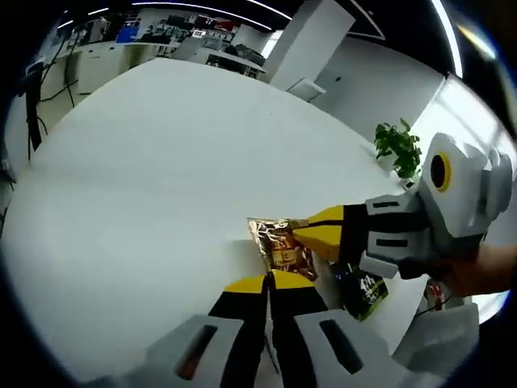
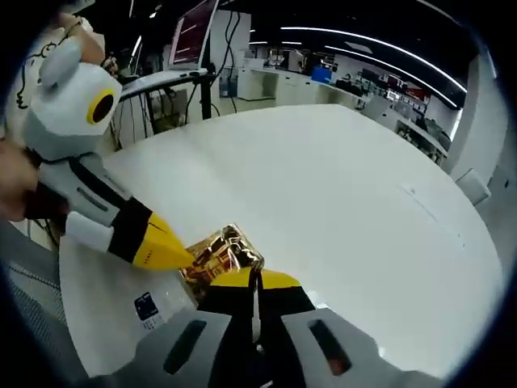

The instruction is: Arrange the skincare products in the storage area until every visible bottle or jar stands upright without overlapping.

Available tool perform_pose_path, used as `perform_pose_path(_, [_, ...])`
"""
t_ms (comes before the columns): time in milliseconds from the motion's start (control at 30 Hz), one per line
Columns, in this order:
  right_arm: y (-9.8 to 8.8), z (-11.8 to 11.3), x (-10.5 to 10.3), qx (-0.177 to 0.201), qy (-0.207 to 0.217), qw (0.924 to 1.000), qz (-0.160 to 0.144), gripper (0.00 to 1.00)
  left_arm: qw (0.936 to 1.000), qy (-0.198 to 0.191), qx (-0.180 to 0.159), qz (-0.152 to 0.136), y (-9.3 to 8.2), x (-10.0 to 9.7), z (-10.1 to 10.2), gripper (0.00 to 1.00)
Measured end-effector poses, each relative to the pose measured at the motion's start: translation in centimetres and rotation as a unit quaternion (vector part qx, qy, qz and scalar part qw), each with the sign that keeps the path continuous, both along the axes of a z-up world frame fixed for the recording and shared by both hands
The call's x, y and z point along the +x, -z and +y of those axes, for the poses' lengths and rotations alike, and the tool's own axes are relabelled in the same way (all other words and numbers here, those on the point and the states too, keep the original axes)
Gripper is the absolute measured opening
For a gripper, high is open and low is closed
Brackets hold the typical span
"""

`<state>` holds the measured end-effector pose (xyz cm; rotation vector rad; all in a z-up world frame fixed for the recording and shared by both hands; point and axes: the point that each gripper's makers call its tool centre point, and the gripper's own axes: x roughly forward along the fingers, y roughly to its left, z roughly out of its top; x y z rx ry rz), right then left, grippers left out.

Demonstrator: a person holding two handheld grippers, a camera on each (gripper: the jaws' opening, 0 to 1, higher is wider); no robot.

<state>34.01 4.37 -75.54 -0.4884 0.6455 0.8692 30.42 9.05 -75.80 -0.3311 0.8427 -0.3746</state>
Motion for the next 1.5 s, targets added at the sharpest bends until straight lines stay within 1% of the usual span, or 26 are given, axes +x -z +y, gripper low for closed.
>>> perform_pose_path(100, [0.1,-0.2,0.2,0.007,0.002,0.9999,0.007,0.01,1.0,-0.007,-0.003,0.003,0.4,0.3,-0.1,0.0])
perform_pose_path(167, [0.4,-0.1,0.4,0.003,-0.002,1.0,0.007,0.01,1.0,-0.004,0.002,0.003,0.5,0.3,-0.2,0.0])
perform_pose_path(267, [1.1,0.1,0.5,-0.009,-0.015,0.9998,0.006,0.01,0.9998,0.006,0.022,0.002,0.9,0.1,-0.3,0.0])
perform_pose_path(333, [1.2,0.2,0.6,-0.003,-0.003,1.0,0.009,0.01,0.9998,0.002,0.021,0.006,1.0,0.1,-0.1,0.0])
perform_pose_path(367, [1.2,0.2,0.7,-0.001,0.001,1.0,0.005,0.01,0.9998,0.002,0.02,0.006,1.0,0.2,-0.1,0.0])
perform_pose_path(433, [1.2,0.4,0.9,-0.006,-0.006,0.9999,-0.006,0.01,0.9996,0.003,0.029,0.001,1.1,0.4,0.0,0.0])
perform_pose_path(567, [1.3,0.5,0.9,-0.007,-0.01,0.9999,-0.008,0.01,0.9982,0.028,0.053,-0.007,1.0,0.6,0.0,0.0])
perform_pose_path(667, [1.3,0.7,0.9,-0.009,-0.018,0.9997,-0.015,0.01,0.9961,0.047,0.071,-0.02,0.8,0.7,0.1,0.01])
perform_pose_path(700, [1.3,0.7,0.9,-0.009,-0.018,0.9997,-0.016,0.01,0.9926,0.063,0.096,-0.039,0.7,0.9,0.4,0.02])
perform_pose_path(767, [1.2,0.6,0.9,-0.011,-0.019,0.9995,-0.021,0.01,0.9867,0.076,0.133,-0.055,0.6,1.1,0.7,0.02])
perform_pose_path(800, [1.3,0.7,0.9,-0.011,-0.018,0.9995,-0.022,0.01,0.98,0.088,0.167,-0.063,0.6,0.8,0.8,0.02])
perform_pose_path(867, [1.3,0.7,0.8,-0.016,-0.024,0.9993,-0.026,0.01,0.9703,0.102,0.203,-0.084,-0.1,1.0,1.0,0.03])
perform_pose_path(900, [1.3,0.7,0.8,-0.017,-0.025,0.9992,-0.025,0.01,0.9668,0.117,0.205,-0.099,-0.5,1.0,0.5,0.03])
perform_pose_path(933, [1.3,0.7,0.8,-0.016,-0.025,0.9992,-0.025,0.01,0.9638,0.124,0.21,-0.108,-0.7,1.1,0.4,0.04])
perform_pose_path(967, [1.3,0.7,0.8,-0.014,-0.025,0.9993,-0.024,0.01,0.9594,0.132,0.216,-0.125,-1.2,1.4,0.2,0.05])
perform_pose_path(1033, [1.3,0.7,0.8,-0.013,-0.024,0.9993,-0.026,0.01,0.9543,0.16,0.2,-0.153,-1.8,2.0,-1.1,0.08])
perform_pose_path(1100, [1.2,0.6,0.8,-0.013,-0.023,0.9993,-0.027,0.01,0.9511,0.175,0.198,-0.16,-1.6,2.5,-1.7,0.11])
perform_pose_path(1133, [1.2,0.6,0.8,-0.012,-0.022,0.9994,-0.026,0.01,0.9415,0.198,0.212,-0.172,-1.3,3.0,-2.0,0.13])
perform_pose_path(1167, [1.2,0.6,0.8,-0.014,-0.022,0.9993,-0.026,0.01,0.939,0.203,0.215,-0.175,-1.3,3.1,-2.0,0.13])
perform_pose_path(1200, [1.3,0.6,0.8,-0.015,-0.023,0.9993,-0.026,0.01,0.9339,0.214,0.225,-0.177,-1.1,3.3,-2.3,0.13])
perform_pose_path(1267, [1.2,0.6,0.8,-0.019,-0.028,0.999,-0.028,0.01,0.9334,0.219,0.228,-0.169,-1.0,3.4,-2.8,0.14])
perform_pose_path(1333, [1.2,0.6,0.8,-0.019,-0.029,0.999,-0.03,0.01,0.9303,0.236,0.233,-0.156,0.2,3.4,-2.7,0.16])
perform_pose_path(1367, [1.2,0.6,0.8,-0.018,-0.029,0.999,-0.03,0.01,0.9297,0.241,0.238,-0.145,1.1,3.4,-2.5,0.18])
perform_pose_path(1400, [1.2,0.6,0.8,-0.018,-0.029,0.9989,-0.031,0.01,0.9292,0.244,0.239,-0.141,1.5,3.3,-2.5,0.18])
perform_pose_path(1433, [1.2,0.5,0.8,-0.018,-0.029,0.9989,-0.032,0.01,0.9305,0.24,0.232,-0.151,1.0,3.1,-2.7,0.18])
perform_pose_path(1500, [1.1,0.6,0.8,-0.017,-0.029,0.9989,-0.033,0.01,0.9314,0.241,0.23,-0.146,0.9,3.1,-2.8,0.18])
